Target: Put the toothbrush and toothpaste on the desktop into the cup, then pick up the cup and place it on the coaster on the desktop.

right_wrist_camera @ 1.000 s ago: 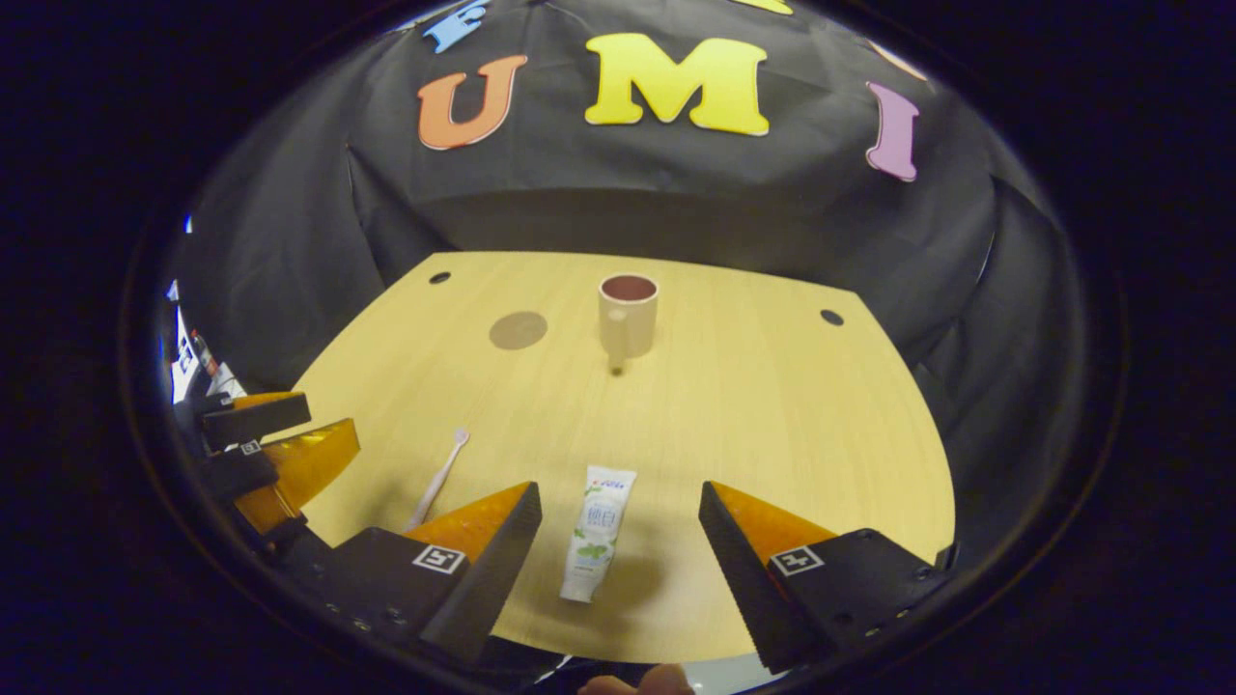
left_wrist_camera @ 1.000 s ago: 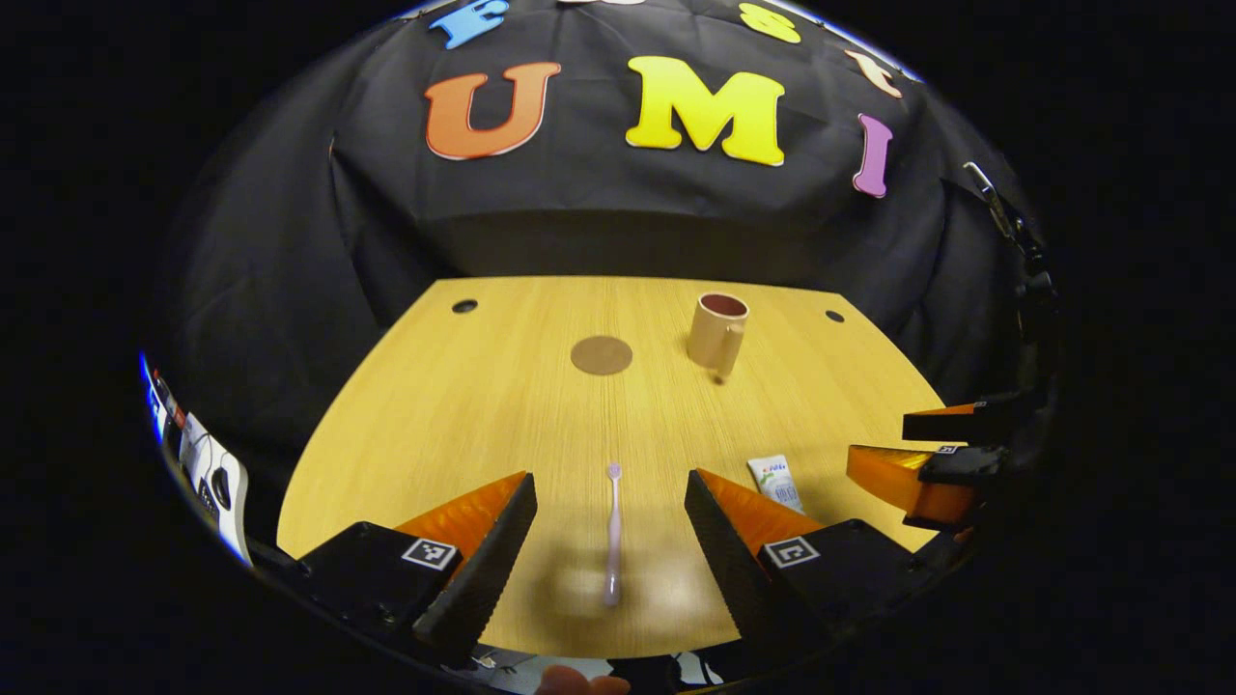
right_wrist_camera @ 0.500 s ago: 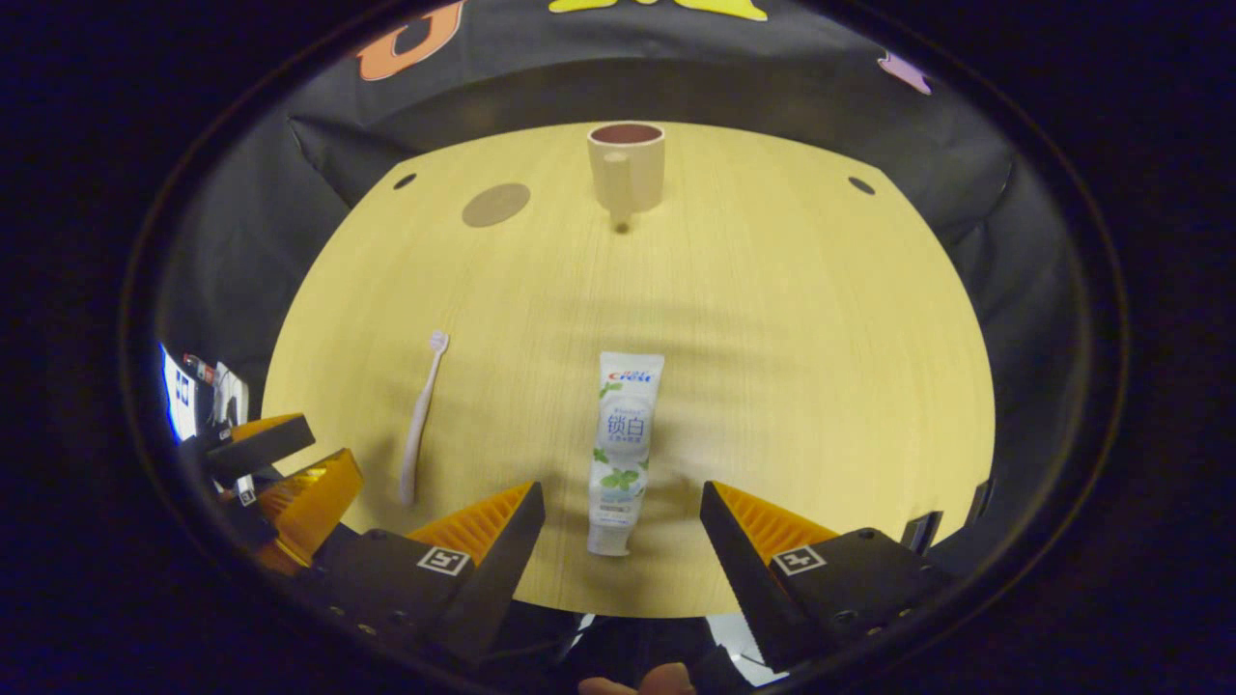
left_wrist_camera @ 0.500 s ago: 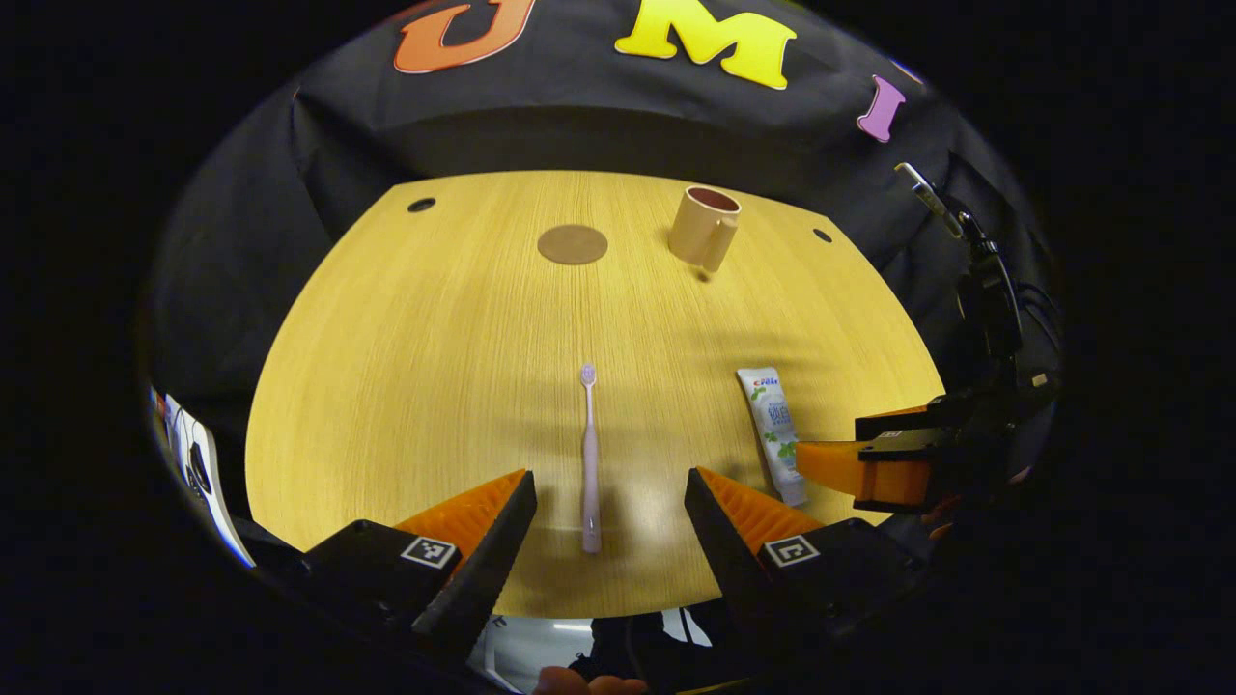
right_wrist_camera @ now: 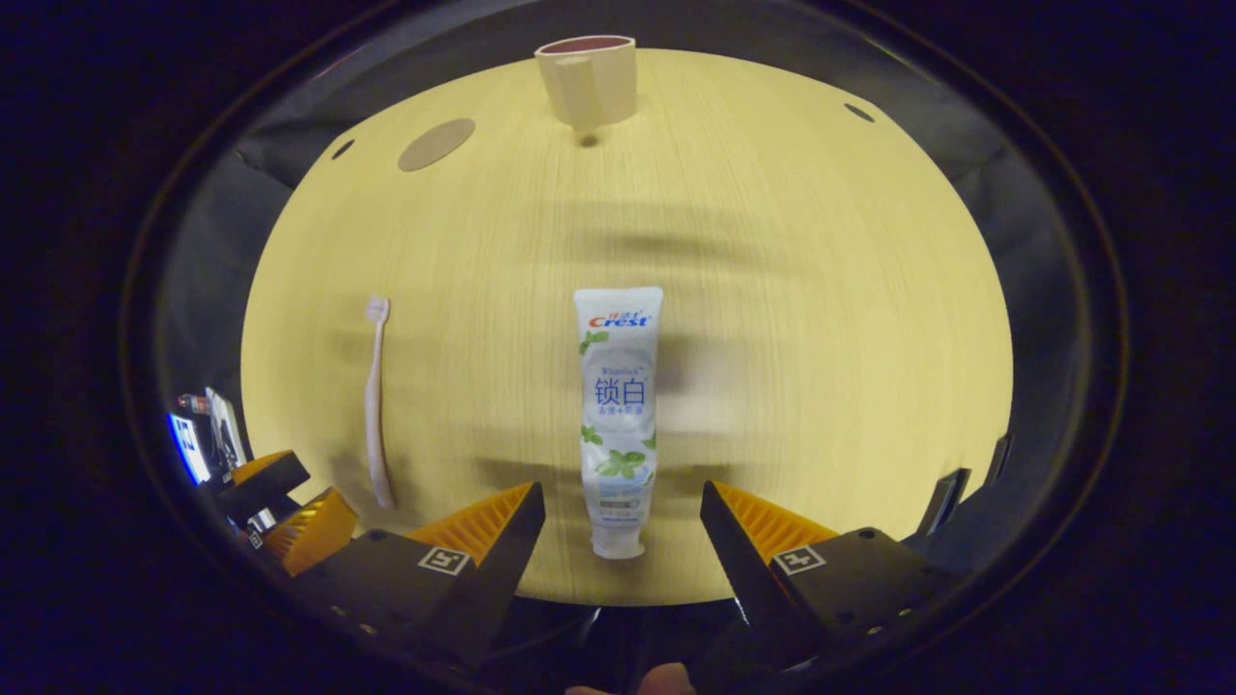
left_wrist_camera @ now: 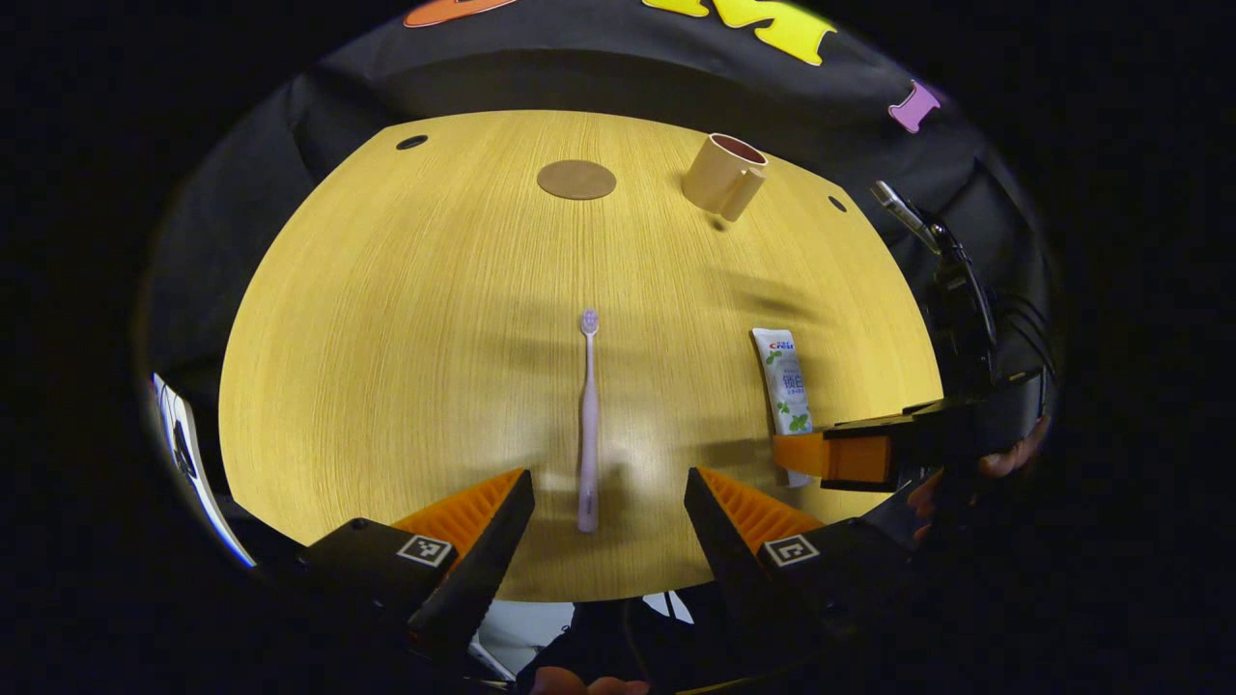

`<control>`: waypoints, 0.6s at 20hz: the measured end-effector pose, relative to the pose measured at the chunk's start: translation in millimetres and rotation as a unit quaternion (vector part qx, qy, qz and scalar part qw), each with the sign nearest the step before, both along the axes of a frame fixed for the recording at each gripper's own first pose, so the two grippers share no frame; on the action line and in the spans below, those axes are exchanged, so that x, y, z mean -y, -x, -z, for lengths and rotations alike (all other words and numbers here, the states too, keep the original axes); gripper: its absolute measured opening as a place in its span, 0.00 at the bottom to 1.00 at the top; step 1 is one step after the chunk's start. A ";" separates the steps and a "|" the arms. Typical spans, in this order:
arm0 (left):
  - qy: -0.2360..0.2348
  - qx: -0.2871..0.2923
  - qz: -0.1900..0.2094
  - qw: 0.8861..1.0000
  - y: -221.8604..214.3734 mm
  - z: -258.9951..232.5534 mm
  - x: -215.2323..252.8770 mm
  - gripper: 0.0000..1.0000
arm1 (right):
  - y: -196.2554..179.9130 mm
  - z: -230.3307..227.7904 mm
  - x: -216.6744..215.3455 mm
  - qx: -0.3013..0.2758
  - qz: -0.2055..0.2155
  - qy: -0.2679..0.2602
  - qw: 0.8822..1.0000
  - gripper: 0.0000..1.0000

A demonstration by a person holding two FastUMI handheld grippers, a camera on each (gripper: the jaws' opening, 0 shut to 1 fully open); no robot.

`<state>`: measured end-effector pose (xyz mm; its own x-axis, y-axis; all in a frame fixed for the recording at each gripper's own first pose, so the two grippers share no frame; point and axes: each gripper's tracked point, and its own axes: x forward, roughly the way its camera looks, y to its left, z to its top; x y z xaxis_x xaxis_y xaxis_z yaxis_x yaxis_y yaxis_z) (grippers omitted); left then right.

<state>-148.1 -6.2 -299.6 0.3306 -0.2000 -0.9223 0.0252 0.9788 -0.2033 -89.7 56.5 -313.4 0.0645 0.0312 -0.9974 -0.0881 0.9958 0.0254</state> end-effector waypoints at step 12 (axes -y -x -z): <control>-0.005 -0.022 -0.013 1.000 -10.6 19.7 -15.4 1.00 | 0.9 20.7 -2.4 -0.046 0.006 0.032 0.998 0.74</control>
